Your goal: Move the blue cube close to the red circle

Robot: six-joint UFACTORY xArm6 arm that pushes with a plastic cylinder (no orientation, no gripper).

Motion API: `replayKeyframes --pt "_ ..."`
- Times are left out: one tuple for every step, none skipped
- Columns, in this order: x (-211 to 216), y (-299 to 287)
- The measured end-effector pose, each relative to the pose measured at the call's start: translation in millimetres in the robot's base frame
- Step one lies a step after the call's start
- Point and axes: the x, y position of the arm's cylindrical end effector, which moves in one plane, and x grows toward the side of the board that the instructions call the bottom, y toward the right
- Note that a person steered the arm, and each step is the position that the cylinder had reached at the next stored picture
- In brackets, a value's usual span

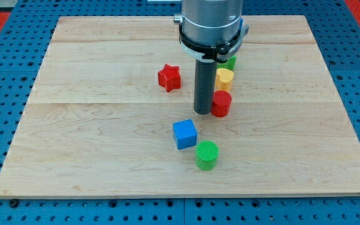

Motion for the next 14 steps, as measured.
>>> replayKeyframes --pt "9 18" --pt "9 29" --pt "27 -30" --pt "28 -116" --pt "47 -153" --pt "73 -132" --pt "41 -93" --pt "31 -57" --pt "63 -77" --pt "101 -74" --pt "93 -58" --pt "89 -41" --pt "88 -31" --pt "81 -30"
